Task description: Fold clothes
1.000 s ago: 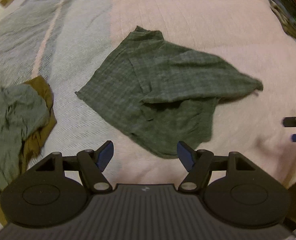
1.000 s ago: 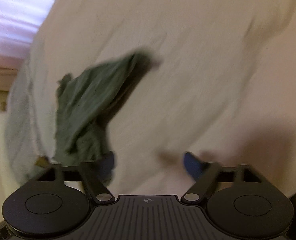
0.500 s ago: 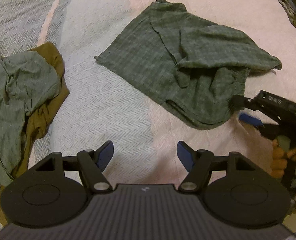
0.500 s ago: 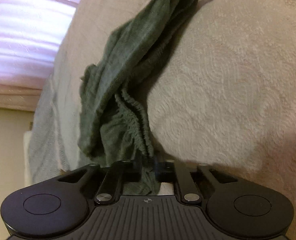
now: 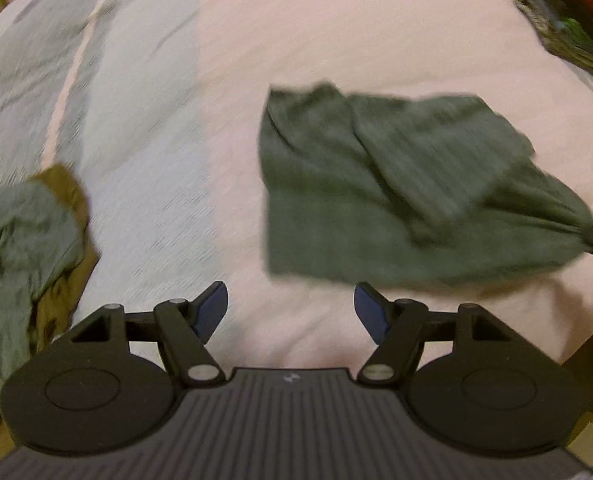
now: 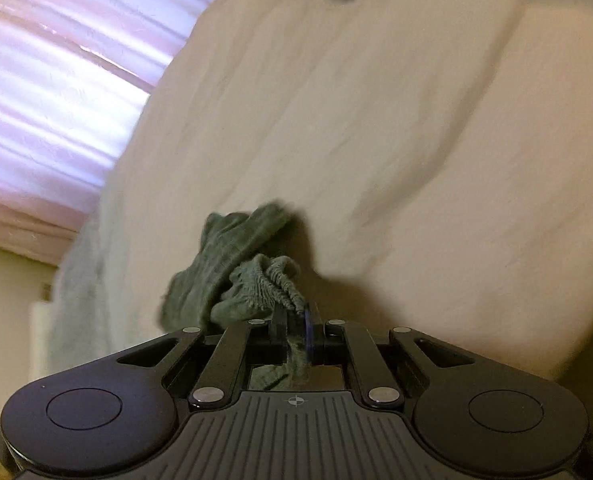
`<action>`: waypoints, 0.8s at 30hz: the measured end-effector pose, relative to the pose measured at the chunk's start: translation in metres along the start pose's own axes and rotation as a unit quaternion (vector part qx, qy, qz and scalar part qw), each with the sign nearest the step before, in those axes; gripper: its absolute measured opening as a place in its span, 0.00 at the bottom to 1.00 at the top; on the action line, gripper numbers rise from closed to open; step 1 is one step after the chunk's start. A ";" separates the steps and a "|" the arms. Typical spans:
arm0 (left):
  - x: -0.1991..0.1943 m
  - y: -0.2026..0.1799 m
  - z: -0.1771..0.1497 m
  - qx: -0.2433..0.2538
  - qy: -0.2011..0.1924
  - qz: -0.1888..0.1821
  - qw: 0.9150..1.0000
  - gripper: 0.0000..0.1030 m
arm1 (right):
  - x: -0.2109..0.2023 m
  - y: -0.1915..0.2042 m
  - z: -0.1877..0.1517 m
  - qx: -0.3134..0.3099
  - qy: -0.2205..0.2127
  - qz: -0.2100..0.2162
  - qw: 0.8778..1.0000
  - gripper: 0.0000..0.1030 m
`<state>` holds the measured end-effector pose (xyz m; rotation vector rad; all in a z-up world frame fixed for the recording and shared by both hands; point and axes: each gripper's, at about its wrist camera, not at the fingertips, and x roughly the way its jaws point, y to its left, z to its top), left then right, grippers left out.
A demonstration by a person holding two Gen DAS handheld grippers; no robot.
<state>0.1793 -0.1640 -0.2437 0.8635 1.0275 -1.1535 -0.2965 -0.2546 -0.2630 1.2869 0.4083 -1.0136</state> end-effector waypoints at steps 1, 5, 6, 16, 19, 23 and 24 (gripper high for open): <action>-0.002 -0.013 0.006 0.006 -0.004 -0.004 1.000 0.65 | -0.015 -0.012 0.006 -0.006 -0.010 -0.016 1.000 0.05; 0.000 -0.071 0.036 0.031 -0.010 -0.045 0.998 0.65 | -0.048 -0.067 0.024 -0.002 0.003 -0.040 0.999 0.06; 0.003 -0.090 0.046 0.045 -0.011 -0.056 0.997 0.65 | -0.049 -0.077 0.024 0.002 0.011 -0.042 0.999 0.06; 0.082 -0.317 0.160 0.220 0.049 -0.185 0.957 0.68 | -0.042 -0.120 0.039 0.040 0.045 0.002 0.998 0.06; 0.122 -0.365 0.174 0.222 0.118 -0.200 0.947 0.68 | -0.046 -0.126 0.043 0.041 0.051 0.006 0.998 0.06; 0.166 -0.394 0.172 0.181 0.193 -0.212 0.941 0.64 | -0.050 -0.131 0.049 0.042 0.056 0.011 0.997 0.06; 0.172 -0.393 0.168 0.166 0.204 -0.217 0.940 0.52 | -0.050 -0.130 0.052 0.039 0.054 0.011 0.998 0.06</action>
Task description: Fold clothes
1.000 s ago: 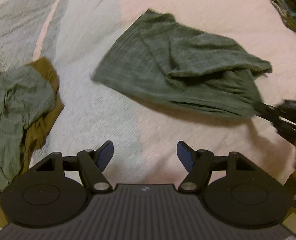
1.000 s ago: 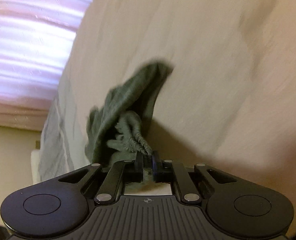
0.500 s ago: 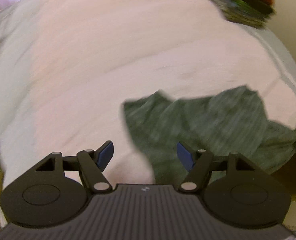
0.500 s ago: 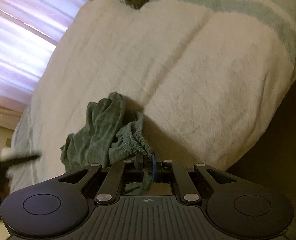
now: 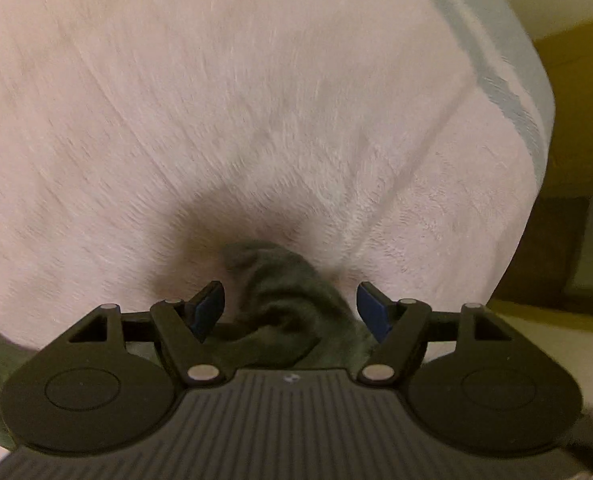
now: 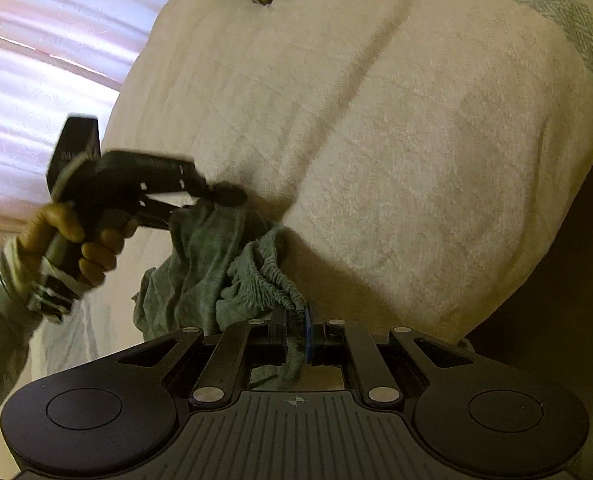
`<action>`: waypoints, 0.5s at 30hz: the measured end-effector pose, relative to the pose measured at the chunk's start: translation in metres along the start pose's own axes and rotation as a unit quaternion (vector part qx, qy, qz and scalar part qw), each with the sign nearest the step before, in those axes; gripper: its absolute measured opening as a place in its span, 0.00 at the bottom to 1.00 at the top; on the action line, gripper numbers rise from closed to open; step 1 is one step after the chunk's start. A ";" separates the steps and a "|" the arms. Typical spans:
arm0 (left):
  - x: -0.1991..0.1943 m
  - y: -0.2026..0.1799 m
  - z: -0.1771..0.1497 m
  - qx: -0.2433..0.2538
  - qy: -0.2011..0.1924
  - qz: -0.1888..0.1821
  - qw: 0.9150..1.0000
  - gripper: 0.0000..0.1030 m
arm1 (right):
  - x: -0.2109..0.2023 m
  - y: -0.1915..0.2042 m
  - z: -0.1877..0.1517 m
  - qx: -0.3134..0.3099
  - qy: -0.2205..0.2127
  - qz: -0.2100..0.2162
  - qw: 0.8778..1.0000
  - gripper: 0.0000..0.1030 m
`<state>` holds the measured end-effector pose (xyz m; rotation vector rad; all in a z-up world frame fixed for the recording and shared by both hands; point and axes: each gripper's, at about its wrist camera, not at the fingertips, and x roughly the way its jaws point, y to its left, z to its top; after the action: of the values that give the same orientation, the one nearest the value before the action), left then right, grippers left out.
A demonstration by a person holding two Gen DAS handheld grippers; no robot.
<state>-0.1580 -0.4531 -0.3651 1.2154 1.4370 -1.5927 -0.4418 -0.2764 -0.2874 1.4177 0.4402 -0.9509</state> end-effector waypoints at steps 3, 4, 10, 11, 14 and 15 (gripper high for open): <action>-0.004 0.021 -0.010 -0.047 -0.030 -0.021 0.998 0.09 | -0.008 0.010 0.016 -0.021 -0.023 -0.001 1.000 0.06; -0.016 0.031 -0.015 -0.063 -0.057 -0.040 0.996 0.08 | -0.013 0.016 0.026 -0.028 -0.038 0.001 0.999 0.06; -0.154 0.075 -0.071 -0.079 -0.298 -0.083 0.948 0.05 | -0.046 0.084 0.097 -0.129 -0.140 0.059 0.980 0.06; -0.178 0.079 -0.087 -0.075 -0.336 -0.084 0.935 0.05 | -0.052 0.099 0.107 -0.155 -0.154 0.069 0.973 0.06; -0.236 0.081 -0.135 -0.045 -0.427 -0.067 0.901 0.05 | -0.070 0.144 0.129 -0.229 -0.199 0.098 0.948 0.06; -0.252 0.080 -0.152 -0.035 -0.455 -0.056 0.888 0.04 | -0.075 0.156 0.134 -0.249 -0.210 0.106 0.940 0.06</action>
<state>0.0332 -0.3457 -0.1539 0.2228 0.9206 -1.7984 -0.4018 -0.4003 -0.1109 0.7570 0.1816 -0.8591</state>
